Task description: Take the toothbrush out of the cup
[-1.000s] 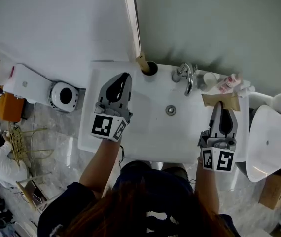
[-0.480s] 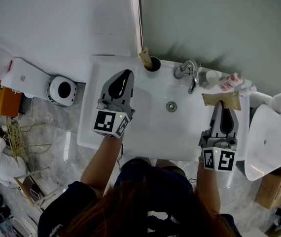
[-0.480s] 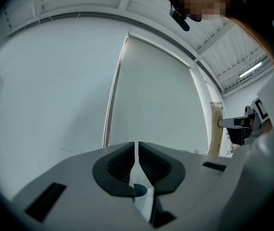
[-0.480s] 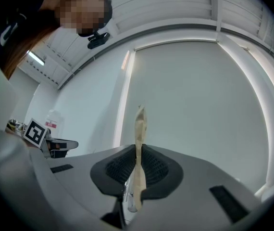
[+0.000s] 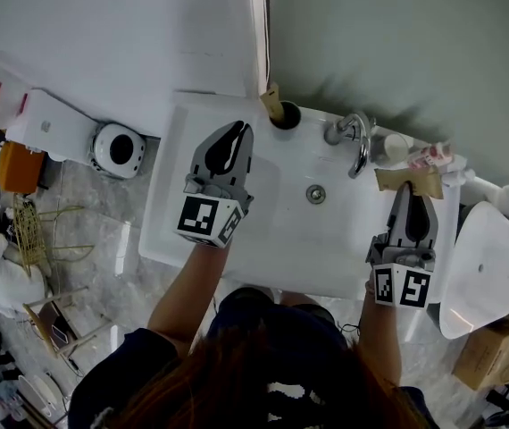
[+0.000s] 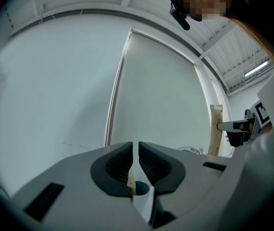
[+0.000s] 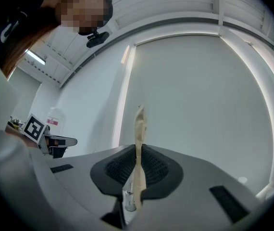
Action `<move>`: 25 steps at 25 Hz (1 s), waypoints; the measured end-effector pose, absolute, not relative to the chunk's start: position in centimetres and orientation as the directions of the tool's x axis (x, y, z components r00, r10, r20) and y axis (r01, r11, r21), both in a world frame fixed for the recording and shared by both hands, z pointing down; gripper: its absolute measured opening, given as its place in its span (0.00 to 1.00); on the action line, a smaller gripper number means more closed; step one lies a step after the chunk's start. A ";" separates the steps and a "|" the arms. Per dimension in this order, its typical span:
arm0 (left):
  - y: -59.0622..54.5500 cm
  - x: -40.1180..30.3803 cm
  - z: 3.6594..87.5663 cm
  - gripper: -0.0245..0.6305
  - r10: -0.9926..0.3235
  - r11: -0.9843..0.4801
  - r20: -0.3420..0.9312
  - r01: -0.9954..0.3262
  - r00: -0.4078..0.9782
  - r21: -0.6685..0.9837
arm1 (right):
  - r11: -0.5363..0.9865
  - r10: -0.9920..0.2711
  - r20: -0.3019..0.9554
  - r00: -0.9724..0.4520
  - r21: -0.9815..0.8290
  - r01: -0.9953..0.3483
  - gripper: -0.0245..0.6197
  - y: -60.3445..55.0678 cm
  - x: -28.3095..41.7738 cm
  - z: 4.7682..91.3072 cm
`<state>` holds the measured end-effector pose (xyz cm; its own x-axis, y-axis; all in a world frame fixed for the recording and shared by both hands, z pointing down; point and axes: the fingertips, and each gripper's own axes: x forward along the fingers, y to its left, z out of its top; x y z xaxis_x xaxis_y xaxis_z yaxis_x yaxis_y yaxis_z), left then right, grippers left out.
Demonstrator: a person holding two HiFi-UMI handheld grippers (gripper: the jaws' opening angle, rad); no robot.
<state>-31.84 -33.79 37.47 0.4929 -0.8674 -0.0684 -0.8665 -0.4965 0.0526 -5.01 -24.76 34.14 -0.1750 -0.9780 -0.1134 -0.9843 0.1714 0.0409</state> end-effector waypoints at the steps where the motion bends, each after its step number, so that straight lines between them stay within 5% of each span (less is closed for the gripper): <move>1: -34.0 -31.8 37.6 0.09 -0.869 -0.494 -0.064 -0.868 0.491 0.054 | 0.173 -0.978 -0.112 -0.176 0.040 -0.984 0.11 -25.2 -4.9 34.2; 25: -45.9 -26.9 47.0 0.39 -0.797 -0.549 0.153 -0.806 0.584 0.220 | 0.160 -0.986 -0.034 -0.160 -0.001 -0.987 0.11 -32.7 -2.1 38.9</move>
